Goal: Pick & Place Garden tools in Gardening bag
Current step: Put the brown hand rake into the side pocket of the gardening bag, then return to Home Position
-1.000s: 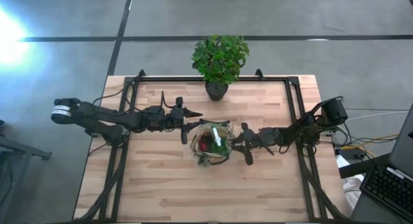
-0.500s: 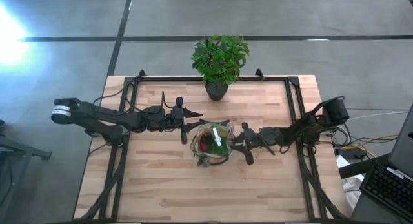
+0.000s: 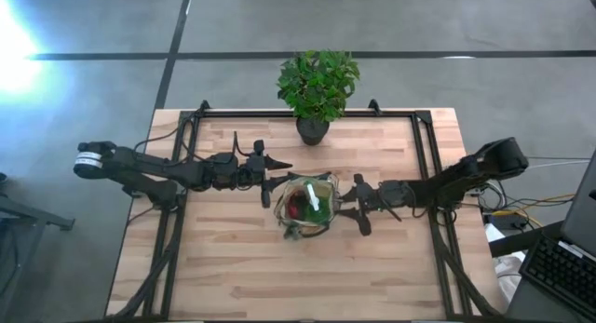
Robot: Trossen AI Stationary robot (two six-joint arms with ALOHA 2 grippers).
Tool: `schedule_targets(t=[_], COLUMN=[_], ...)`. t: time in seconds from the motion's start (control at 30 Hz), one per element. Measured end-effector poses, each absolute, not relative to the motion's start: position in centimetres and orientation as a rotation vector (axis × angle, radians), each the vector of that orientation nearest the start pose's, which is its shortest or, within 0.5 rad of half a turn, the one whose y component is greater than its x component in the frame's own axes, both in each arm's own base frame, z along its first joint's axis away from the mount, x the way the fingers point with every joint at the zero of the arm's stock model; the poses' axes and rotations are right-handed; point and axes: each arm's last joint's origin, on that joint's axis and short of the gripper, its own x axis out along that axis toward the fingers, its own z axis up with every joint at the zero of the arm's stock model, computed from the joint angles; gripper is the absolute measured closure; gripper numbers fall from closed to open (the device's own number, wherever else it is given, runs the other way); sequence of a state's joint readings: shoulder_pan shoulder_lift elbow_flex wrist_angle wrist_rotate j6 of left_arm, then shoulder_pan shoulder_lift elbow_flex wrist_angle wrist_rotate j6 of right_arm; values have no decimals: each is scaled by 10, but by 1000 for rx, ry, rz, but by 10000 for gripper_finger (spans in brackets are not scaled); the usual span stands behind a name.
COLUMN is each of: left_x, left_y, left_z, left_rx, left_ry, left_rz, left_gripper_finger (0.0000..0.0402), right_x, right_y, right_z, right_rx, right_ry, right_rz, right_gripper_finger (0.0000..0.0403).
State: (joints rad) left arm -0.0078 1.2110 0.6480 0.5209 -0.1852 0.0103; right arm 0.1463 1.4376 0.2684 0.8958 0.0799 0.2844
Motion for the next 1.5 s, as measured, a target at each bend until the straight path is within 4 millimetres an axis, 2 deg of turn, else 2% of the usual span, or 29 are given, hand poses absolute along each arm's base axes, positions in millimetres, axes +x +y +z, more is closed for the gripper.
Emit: schedule_targets(t=[0.53,0.8,0.97,1.1,1.2,1.5], left_x=[261,244,228,206,187,140], left_y=[3,3,3,4,3,1], left_z=[263,269,262,252,240,207], left_rx=[6,24,69,95,112,125], left_ry=[83,149,134,51,-12,-213], left_rz=[177,176,173,170,160,47], left_gripper_finger=[255,255,285,341,388,398], right_x=[193,171,162,155,150,128], right_y=[33,35,34,33,32,27], right_z=[176,184,186,186,185,176], right_rx=[242,256,243,204,173,69], right_ry=[307,357,374,360,325,143], right_rz=[68,90,96,121,132,158], right_gripper_finger=[267,300,340,384,393,394])
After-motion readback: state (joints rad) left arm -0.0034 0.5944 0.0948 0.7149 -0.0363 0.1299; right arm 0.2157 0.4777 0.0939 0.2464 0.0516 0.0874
